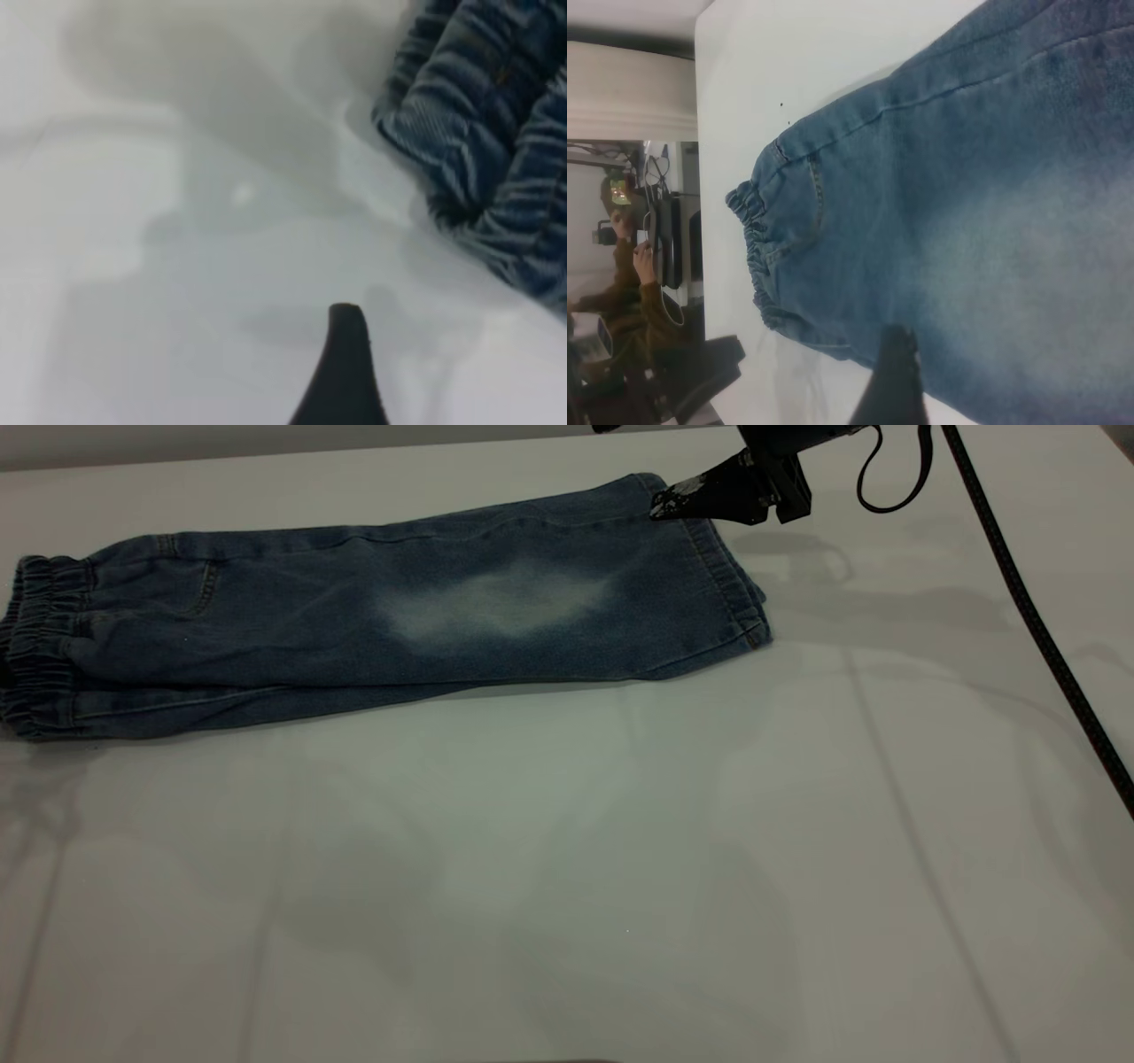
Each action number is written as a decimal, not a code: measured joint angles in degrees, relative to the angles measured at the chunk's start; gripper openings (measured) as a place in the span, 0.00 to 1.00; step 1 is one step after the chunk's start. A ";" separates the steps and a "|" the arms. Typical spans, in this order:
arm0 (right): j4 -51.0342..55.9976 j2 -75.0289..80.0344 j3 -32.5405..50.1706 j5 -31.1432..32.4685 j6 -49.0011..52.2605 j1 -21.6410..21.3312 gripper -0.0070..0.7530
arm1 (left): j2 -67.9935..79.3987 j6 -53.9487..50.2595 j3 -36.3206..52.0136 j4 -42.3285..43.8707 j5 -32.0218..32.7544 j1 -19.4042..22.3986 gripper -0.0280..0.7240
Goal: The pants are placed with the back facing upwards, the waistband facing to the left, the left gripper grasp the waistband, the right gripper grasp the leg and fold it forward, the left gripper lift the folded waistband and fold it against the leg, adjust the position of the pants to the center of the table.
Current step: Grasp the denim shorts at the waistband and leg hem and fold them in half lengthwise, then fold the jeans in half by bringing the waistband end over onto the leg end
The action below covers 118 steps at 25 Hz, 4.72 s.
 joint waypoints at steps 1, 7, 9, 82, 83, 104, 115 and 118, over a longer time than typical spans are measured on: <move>-0.02 0.00 0.00 0.00 0.00 0.00 0.73 | 0.95 0.00 -0.05 -0.34 -0.73 0.00 0.77; -0.80 0.00 0.00 0.15 -0.05 0.00 0.73 | 5.31 0.26 -0.05 -2.80 -5.55 0.00 0.77; -1.21 0.00 0.00 0.15 -0.01 0.00 0.73 | 5.35 0.39 -0.05 -2.84 -6.83 0.00 0.77; -18.12 3.08 -15.33 -9.86 13.23 12.58 0.71 | -2.38 9.26 -7.05 2.52 -10.42 -10.91 0.15; -19.25 4.55 -17.29 -9.99 14.32 13.29 0.71 | -3.24 9.70 -6.98 2.52 -10.36 -12.02 0.15; -26.69 19.58 -34.65 -4.80 20.44 20.80 0.66 | -8.94 10.96 -6.80 2.81 -12.54 -25.38 0.14; -34.56 12.71 -45.20 9.09 22.19 8.92 0.66 | -10.76 10.96 -6.80 2.76 -15.66 -32.10 0.14; -34.99 9.68 -46.94 11.28 22.31 5.71 0.66 | -9.98 10.96 -6.86 2.71 -18.16 -35.58 0.14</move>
